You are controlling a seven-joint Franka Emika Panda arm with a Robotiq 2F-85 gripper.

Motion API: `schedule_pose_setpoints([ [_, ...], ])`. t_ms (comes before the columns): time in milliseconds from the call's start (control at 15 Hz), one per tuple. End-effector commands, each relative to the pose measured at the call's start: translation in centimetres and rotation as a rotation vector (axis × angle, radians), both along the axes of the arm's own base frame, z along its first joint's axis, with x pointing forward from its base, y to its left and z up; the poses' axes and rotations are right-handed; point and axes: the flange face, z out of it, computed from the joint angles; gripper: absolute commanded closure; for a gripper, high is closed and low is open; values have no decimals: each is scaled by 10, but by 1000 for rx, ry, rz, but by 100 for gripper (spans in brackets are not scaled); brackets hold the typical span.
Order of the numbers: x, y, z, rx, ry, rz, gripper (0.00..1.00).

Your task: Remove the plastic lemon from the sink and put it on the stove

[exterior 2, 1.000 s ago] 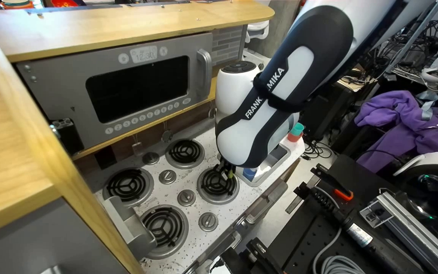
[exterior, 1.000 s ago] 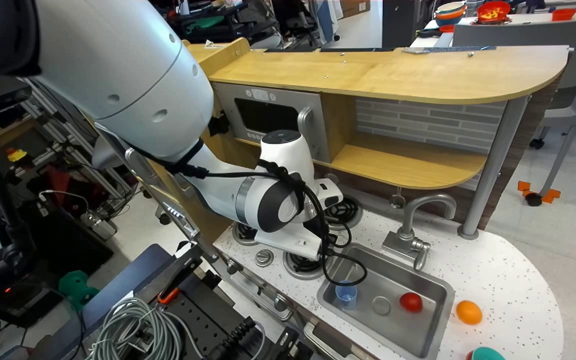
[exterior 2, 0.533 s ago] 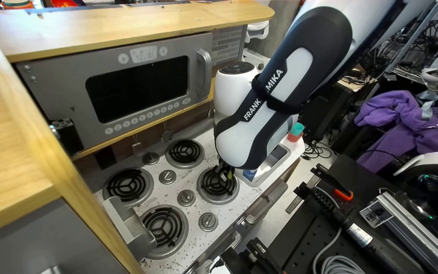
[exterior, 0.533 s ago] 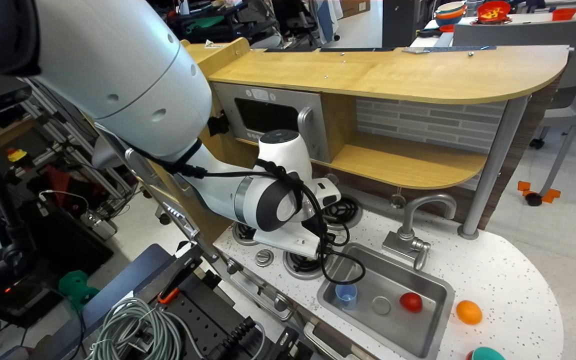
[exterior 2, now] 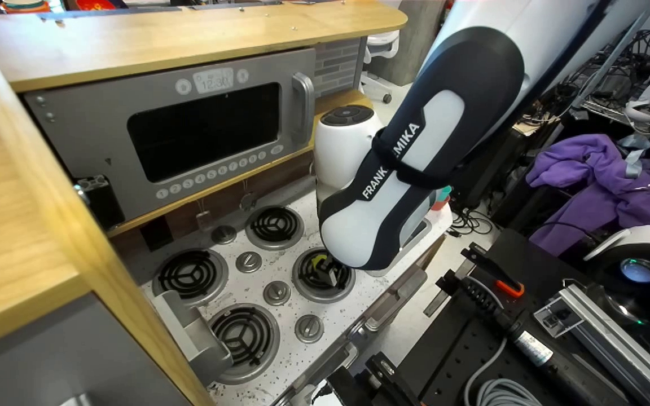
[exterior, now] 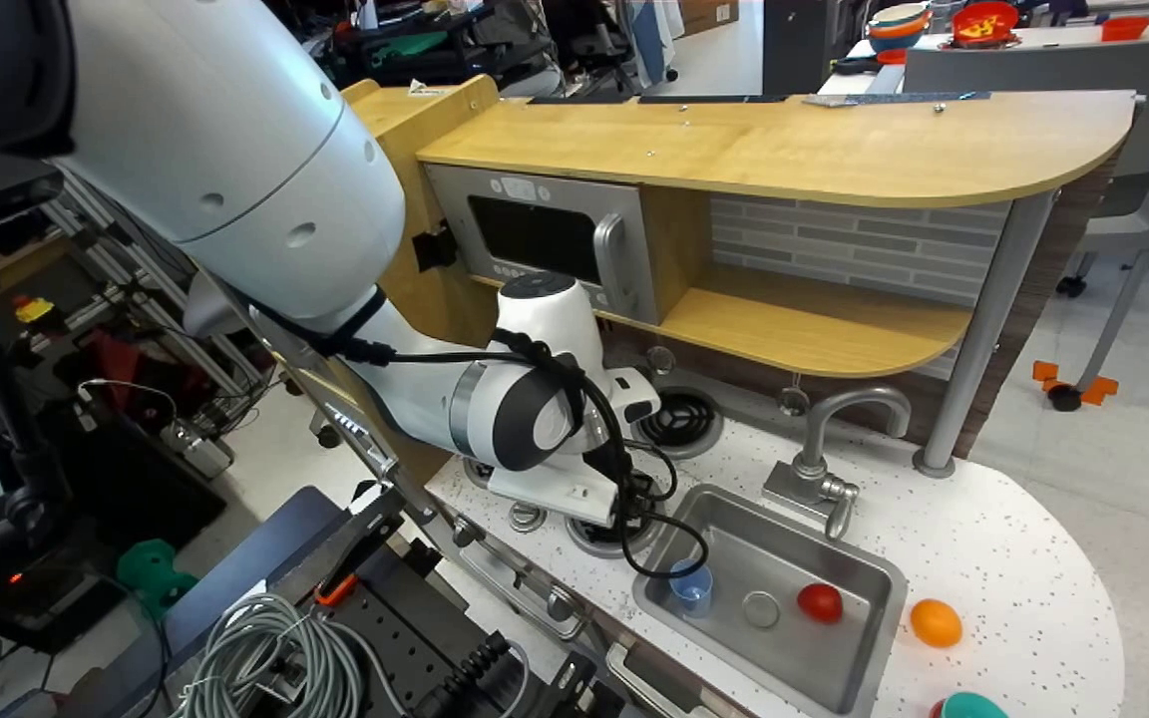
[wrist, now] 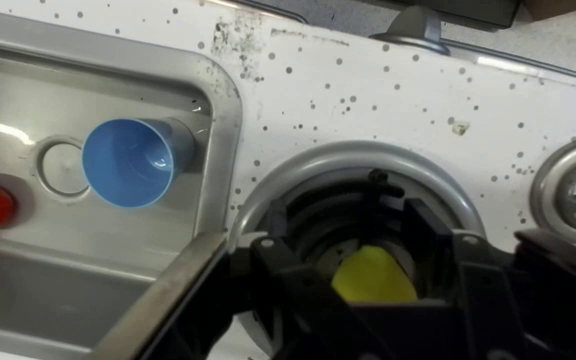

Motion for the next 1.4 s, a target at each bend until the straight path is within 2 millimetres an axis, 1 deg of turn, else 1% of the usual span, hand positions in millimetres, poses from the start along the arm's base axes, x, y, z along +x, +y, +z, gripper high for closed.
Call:
schedule_pose_setpoints([
  [0,-3,-8,12,-14,-19,-22,9],
  [67,-1,-13,19,-17,-31,-33,1],
  [133,-1,-18,26,-17,-35,-48,0],
  [200,-2,-23,33,-15,-38,-58,0],
  [333,-7,-35,56,-5,-55,-82,0],
  [467,-18,-47,83,17,-58,-129,0],
  [800,-65,-85,151,75,-68,-240,0],
  [1000,-91,-101,196,88,-75,-290,0],
  [1067,-64,-100,163,64,-79,-281,0],
  [1200,-78,-105,187,69,-81,-290,0],
  [1333,-85,-103,195,71,-84,-290,0],
])
